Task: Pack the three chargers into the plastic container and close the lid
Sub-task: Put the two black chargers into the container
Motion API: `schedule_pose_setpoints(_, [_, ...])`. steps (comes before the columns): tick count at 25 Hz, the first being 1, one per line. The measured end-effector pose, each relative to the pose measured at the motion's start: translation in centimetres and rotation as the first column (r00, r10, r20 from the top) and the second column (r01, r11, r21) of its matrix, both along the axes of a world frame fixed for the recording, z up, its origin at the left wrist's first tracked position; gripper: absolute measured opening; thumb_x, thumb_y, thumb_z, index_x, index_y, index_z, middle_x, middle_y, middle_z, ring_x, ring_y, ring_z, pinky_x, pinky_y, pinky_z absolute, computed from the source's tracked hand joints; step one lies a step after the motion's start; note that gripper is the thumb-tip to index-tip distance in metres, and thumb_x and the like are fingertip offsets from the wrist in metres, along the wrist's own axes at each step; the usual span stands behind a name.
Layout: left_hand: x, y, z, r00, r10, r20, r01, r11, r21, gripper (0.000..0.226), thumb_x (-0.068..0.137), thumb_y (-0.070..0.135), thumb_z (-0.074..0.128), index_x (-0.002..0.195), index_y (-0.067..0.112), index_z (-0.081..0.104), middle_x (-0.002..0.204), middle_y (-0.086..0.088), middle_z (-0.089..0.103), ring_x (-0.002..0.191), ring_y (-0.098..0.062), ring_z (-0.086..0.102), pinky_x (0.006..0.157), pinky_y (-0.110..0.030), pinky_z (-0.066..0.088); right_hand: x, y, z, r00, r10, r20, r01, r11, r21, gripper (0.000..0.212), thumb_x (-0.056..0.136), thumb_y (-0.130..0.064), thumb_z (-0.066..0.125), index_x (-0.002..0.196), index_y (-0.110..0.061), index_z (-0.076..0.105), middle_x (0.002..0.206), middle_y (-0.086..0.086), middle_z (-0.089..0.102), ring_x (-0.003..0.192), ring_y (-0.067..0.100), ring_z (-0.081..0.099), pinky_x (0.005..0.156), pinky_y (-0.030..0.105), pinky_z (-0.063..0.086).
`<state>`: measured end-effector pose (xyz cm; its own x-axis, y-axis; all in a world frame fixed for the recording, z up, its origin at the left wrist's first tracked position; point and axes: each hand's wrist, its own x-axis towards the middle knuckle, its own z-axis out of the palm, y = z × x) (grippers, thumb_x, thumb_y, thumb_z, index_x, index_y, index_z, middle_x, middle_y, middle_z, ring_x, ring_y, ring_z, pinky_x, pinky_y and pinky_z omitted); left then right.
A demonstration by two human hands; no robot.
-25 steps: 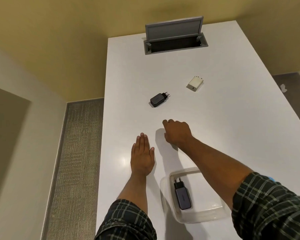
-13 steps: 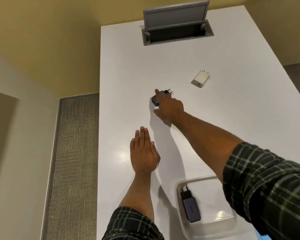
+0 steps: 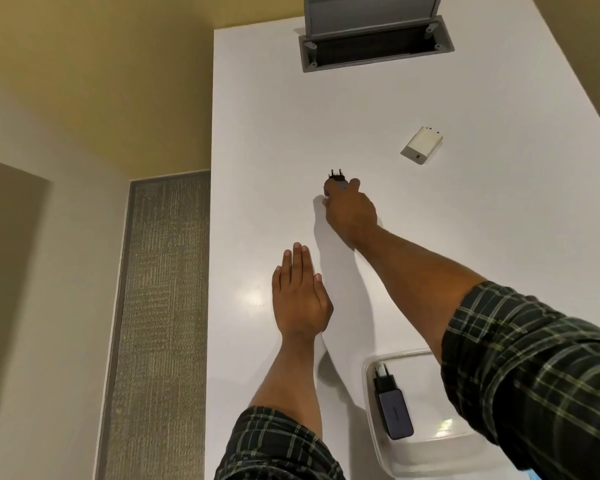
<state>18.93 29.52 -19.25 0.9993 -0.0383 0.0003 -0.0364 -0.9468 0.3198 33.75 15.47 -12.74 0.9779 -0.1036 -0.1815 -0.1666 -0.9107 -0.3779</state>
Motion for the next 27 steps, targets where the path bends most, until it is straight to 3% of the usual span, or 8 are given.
schedule_pose_setpoints(3, [0.1,1.2,-0.3,0.999,0.02,-0.036,-0.019,0.999,0.028,0.058,0.106,0.033,0.024,0.161,0.015,0.025,0.169,0.0,0.022,0.158,-0.018,0.018,0.127,-0.038,0.02,-1.2,1.3,-1.4,0.999,0.033,-0.003,-0.034,0.999,-0.02,0.039,0.099,-0.015,0.042,0.137,-0.021,0.047,0.121,0.022,0.047,0.086,0.042,0.064,0.064,0.035,0.041])
schedule_pose_setpoints(7, [0.6,3.1,-0.7,0.993,0.032,-0.118,-0.022,0.996,0.089,0.058,0.107,0.033,0.026,0.161,0.012,0.025,0.169,-0.003,0.021,0.158,-0.021,0.019,0.126,-0.039,0.022,-4.0,2.2,-1.6,0.993,0.053,0.101,-0.064,0.992,0.107,0.048,0.102,-0.025,0.043,0.149,-0.029,0.035,0.106,0.014,0.046,0.061,0.03,0.054,0.057,0.03,0.042])
schedule_pose_setpoints(9, [1.3,4.2,-0.8,0.981,-0.008,-0.194,0.034,0.991,0.127,0.059,0.108,0.035,0.027,0.162,0.01,0.02,0.17,-0.006,0.016,0.158,-0.023,0.015,0.127,-0.04,0.02,-5.9,1.8,-1.5,0.98,0.126,0.156,-0.147,0.98,0.131,0.059,0.103,-0.029,0.043,0.156,-0.034,0.018,0.104,0.01,0.044,0.057,0.022,0.048,0.055,0.027,0.042])
schedule_pose_setpoints(11, [2.0,5.0,-0.9,0.947,-0.06,-0.314,0.109,0.984,0.14,0.062,0.109,0.037,0.022,0.163,0.01,0.008,0.172,-0.005,0.002,0.16,-0.022,0.003,0.13,-0.04,0.011,-7.9,1.4,-1.4,0.971,0.163,0.174,-0.186,0.974,0.127,0.065,0.102,-0.031,0.044,0.158,-0.028,0.013,0.11,0.01,0.047,0.061,0.023,0.053,0.053,0.029,0.047])
schedule_pose_setpoints(14, [3.0,5.8,-0.5,0.905,-0.126,-0.407,0.203,0.967,0.152,0.064,0.109,0.04,0.017,0.163,0.011,-0.003,0.171,-0.004,-0.009,0.16,-0.02,-0.006,0.13,-0.038,0.005,-9.9,0.5,-1.1,0.957,0.155,0.247,-0.179,0.981,0.08,0.067,0.097,-0.032,0.051,0.156,-0.013,0.024,0.115,0.011,0.053,0.07,0.026,0.061,0.053,0.033,0.053])
schedule_pose_setpoints(17, [3.5,5.9,0.9,0.886,-0.174,-0.429,0.271,0.947,0.176,0.064,0.109,0.041,0.016,0.163,0.011,-0.004,0.171,-0.004,-0.011,0.16,-0.02,-0.006,0.13,-0.038,0.006,-10.4,-1.5,0.3,0.909,0.209,0.361,-0.225,0.974,0.002,0.067,0.094,-0.034,0.053,0.152,-0.006,0.033,0.112,0.01,0.055,0.067,0.024,0.061,0.048,0.026,0.046])
schedule_pose_setpoints(20, [1.7,5.0,2.2,0.903,-0.169,-0.394,0.256,0.95,0.179,0.064,0.11,0.041,0.018,0.163,0.012,-0.001,0.171,-0.004,-0.008,0.16,-0.02,-0.004,0.13,-0.038,0.007,-11.6,-3.6,2.1,0.872,0.22,0.437,-0.224,0.974,-0.045,0.066,0.091,-0.036,0.056,0.147,-0.007,0.038,0.108,0.007,0.053,0.059,0.02,0.056,0.045,0.02,0.038])
schedule_pose_setpoints(27, [-8.0,3.7,3.2,0.906,-0.162,-0.391,0.227,0.966,0.125,0.066,0.109,0.041,0.021,0.162,0.013,-0.007,0.171,-0.004,-0.013,0.159,-0.018,-0.006,0.13,-0.037,0.005,-19.8,-6.6,4.2,0.875,0.285,0.392,-0.324,0.945,0.037,0.058,0.087,-0.04,0.056,0.138,-0.016,0.043,0.105,0.0,0.049,0.056,0.021,0.056,0.042,0.03,0.05])
